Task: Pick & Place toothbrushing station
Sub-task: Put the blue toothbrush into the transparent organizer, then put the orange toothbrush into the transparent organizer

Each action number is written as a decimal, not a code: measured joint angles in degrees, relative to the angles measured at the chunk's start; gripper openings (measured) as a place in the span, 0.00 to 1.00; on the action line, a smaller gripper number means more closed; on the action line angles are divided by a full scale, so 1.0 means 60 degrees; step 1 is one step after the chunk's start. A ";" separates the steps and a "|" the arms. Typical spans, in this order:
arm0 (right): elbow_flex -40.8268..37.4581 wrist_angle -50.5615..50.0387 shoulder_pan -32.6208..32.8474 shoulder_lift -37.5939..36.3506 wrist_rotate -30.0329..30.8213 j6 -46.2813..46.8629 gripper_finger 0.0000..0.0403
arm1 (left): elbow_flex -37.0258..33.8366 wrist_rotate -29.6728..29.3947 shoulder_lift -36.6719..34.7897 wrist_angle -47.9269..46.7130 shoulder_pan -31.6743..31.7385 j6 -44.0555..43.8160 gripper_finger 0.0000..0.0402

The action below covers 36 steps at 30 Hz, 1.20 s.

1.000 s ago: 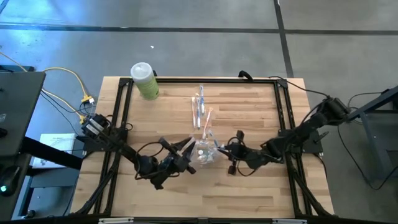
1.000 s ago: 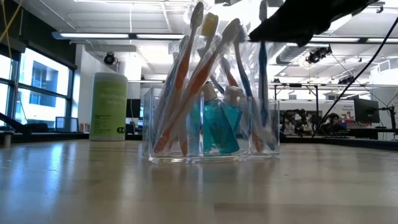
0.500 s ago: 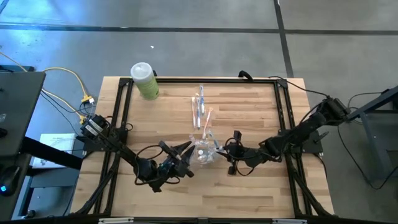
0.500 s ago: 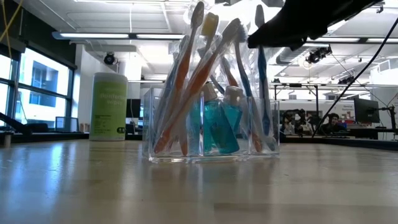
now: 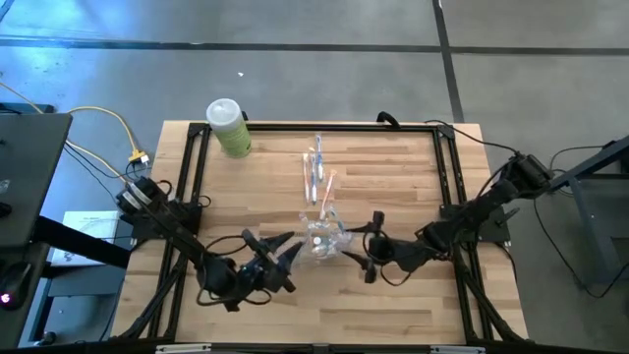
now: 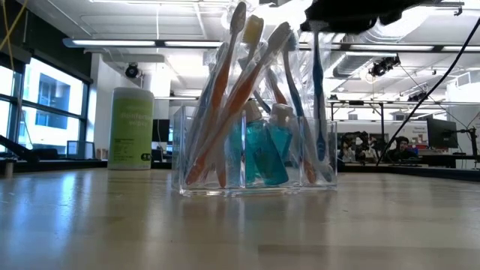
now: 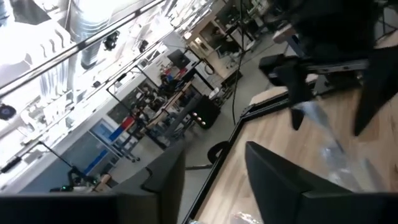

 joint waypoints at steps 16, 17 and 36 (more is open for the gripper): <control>-0.0002 0.0465 0.1891 -0.0007 0.3270 -0.1976 0.72 | -0.0004 -0.0653 -0.2314 -0.1721 0.3556 0.0188 0.68; -0.0003 0.0472 0.1944 -0.0007 0.3416 -0.1973 0.72 | -0.0004 -0.0663 -0.2366 -0.1837 0.3967 0.0142 0.67; 0.0000 0.0614 0.1895 -0.0007 0.3563 -0.1936 0.72 | -0.0018 -0.0777 -0.3337 -0.8877 0.7690 -0.2112 0.59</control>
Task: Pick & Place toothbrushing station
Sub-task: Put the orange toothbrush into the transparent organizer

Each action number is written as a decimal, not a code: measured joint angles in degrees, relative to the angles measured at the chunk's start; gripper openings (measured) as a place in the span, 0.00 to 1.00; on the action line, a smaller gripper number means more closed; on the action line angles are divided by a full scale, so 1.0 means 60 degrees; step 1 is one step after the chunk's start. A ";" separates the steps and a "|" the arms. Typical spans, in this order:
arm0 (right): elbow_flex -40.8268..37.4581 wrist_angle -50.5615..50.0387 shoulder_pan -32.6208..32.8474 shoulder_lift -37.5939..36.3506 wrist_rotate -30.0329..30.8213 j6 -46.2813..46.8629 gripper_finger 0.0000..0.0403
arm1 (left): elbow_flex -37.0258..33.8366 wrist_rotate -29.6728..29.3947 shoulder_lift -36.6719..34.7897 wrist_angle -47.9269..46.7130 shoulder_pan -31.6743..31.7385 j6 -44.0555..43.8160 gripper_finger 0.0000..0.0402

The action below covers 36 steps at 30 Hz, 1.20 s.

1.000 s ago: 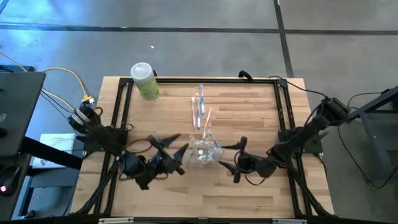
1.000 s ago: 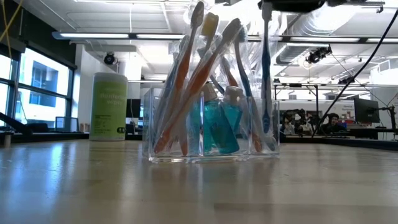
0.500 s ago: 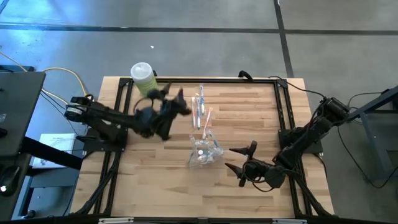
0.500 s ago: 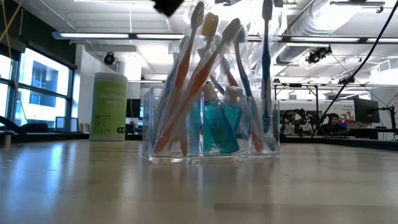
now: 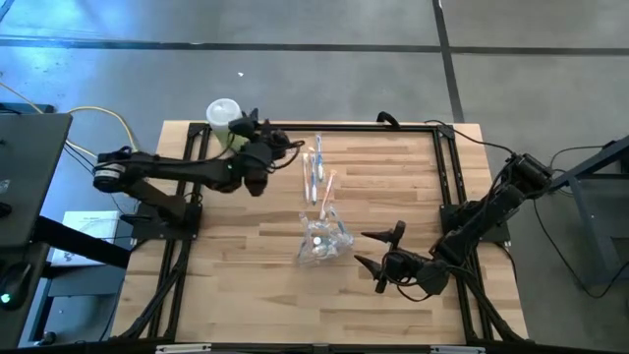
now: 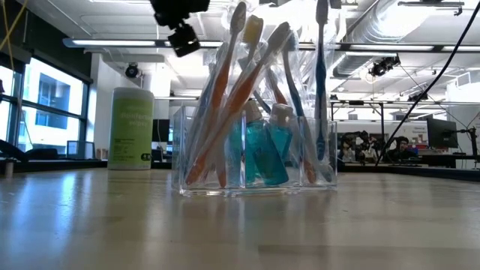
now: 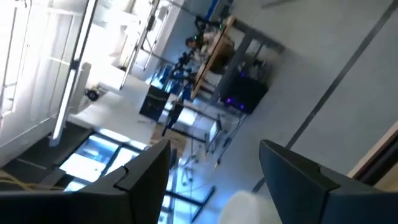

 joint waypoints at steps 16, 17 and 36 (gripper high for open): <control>-0.0003 0.0186 -0.0435 0.0000 -0.0860 0.0053 0.72 | 0.0004 1.1250 -0.3264 -0.9270 0.1711 -0.9679 0.59; 0.0001 0.0203 -0.0513 0.0000 -0.1012 0.0165 0.72 | 0.0004 1.1347 -0.3245 -0.9309 0.1921 -0.9855 0.59; 0.0001 0.0149 -0.0936 0.0000 -0.1798 0.0491 0.72 | 0.0004 1.3838 0.1347 -0.8572 0.5179 -1.5846 0.59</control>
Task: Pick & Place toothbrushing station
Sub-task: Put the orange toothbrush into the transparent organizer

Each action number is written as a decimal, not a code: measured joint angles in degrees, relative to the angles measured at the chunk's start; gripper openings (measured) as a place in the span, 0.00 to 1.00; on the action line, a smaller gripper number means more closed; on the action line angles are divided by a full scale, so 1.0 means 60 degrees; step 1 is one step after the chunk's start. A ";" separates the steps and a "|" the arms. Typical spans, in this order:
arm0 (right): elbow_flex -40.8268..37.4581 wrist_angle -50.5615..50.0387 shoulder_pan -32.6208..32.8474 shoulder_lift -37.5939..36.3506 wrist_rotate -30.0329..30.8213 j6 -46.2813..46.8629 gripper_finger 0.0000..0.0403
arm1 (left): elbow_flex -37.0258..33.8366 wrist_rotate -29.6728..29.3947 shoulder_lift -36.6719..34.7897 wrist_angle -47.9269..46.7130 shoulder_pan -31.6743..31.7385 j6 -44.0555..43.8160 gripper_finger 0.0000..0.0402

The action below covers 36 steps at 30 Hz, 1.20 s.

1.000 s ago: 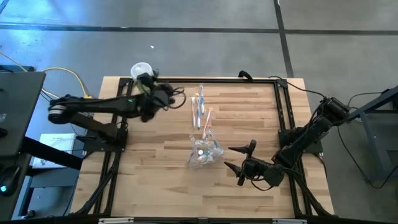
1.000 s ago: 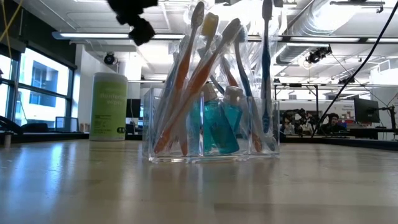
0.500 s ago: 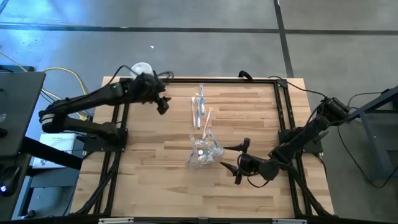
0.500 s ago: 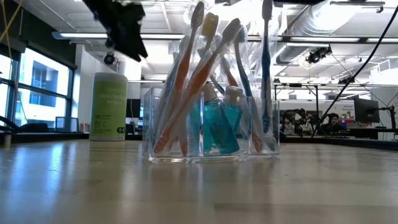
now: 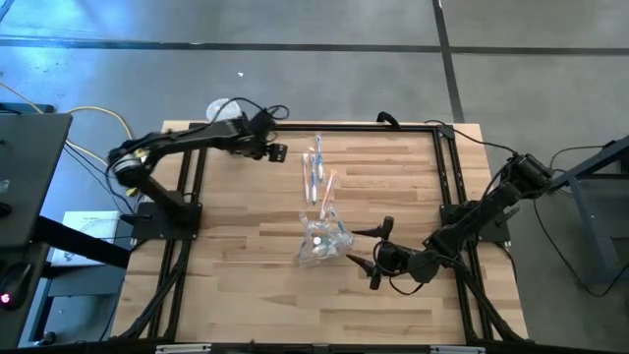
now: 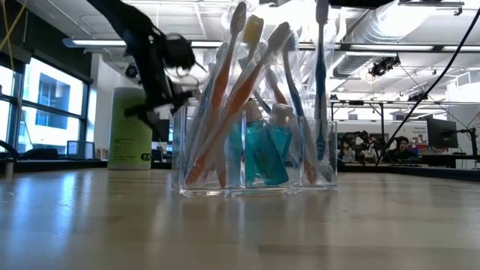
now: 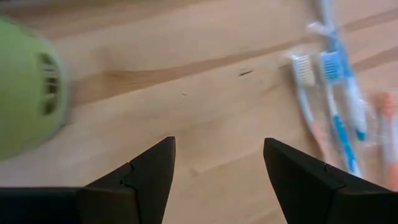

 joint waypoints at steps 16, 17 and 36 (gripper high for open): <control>0.0000 -0.0133 0.0000 0.0000 0.0014 0.0007 0.72 | 0.0004 0.0908 0.1300 0.3311 -0.0384 -0.1516 0.59; 0.0000 -0.0157 0.0000 0.0000 0.0011 0.0008 0.72 | 0.0004 0.0768 0.1300 0.3395 -0.0423 -0.1586 0.59; -0.0004 -0.0384 0.0024 0.0000 -0.0051 0.0288 0.72 | -0.0004 0.0574 0.2245 0.4610 -0.0916 -0.2534 0.59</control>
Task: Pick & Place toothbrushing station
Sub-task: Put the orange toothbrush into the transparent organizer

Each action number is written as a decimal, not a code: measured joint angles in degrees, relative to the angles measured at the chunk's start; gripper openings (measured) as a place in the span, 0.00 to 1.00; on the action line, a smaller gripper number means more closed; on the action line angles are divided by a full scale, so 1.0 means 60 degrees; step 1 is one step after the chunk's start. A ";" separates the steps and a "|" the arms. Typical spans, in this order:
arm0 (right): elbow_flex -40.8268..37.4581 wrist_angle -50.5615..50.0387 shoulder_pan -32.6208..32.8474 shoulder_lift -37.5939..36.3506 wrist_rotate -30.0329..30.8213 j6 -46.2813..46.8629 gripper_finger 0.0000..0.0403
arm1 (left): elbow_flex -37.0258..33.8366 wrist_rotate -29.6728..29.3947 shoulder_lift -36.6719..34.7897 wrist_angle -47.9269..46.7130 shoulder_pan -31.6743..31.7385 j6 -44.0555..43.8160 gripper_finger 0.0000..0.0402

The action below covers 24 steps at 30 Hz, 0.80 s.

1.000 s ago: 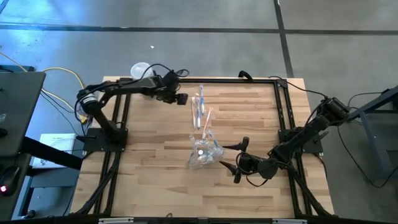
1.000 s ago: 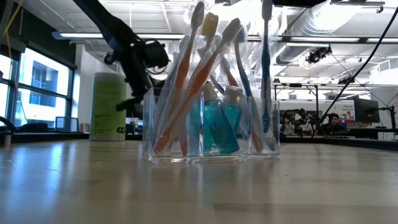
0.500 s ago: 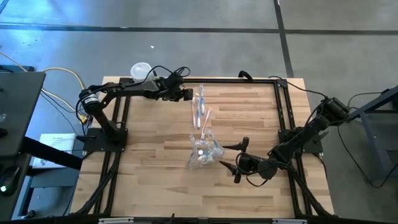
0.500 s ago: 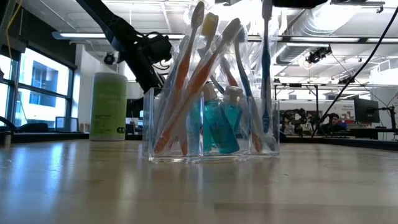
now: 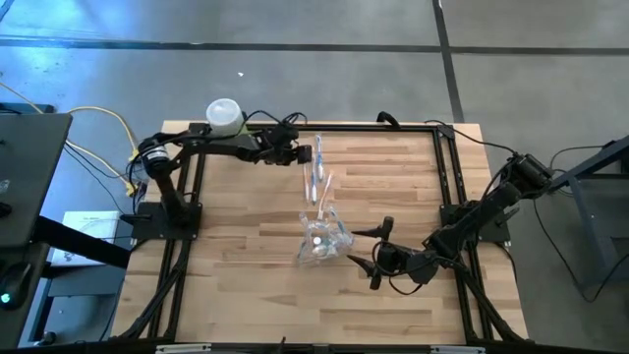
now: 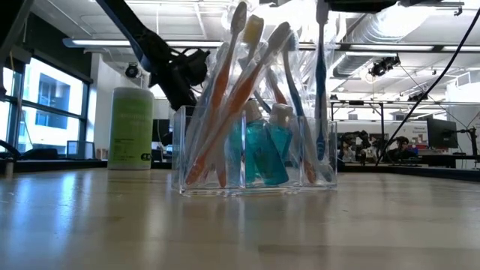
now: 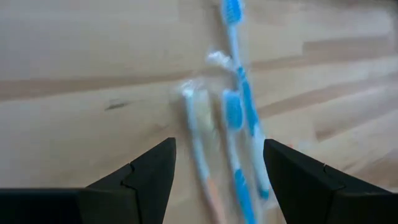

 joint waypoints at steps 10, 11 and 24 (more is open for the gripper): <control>0.0000 -0.0301 0.0019 0.0000 -0.0009 0.0210 0.72 | 0.0014 0.1338 0.1009 0.1279 0.0375 -0.1035 0.59; 0.0000 -0.0326 0.0021 0.0000 -0.0011 0.0238 0.72 | 0.0007 0.1347 0.1075 0.1214 0.0398 -0.1016 0.59; 0.0000 -0.0396 0.0045 0.0000 -0.0196 0.0255 0.72 | 0.0026 0.1347 0.1281 0.1221 0.0404 -0.0875 0.59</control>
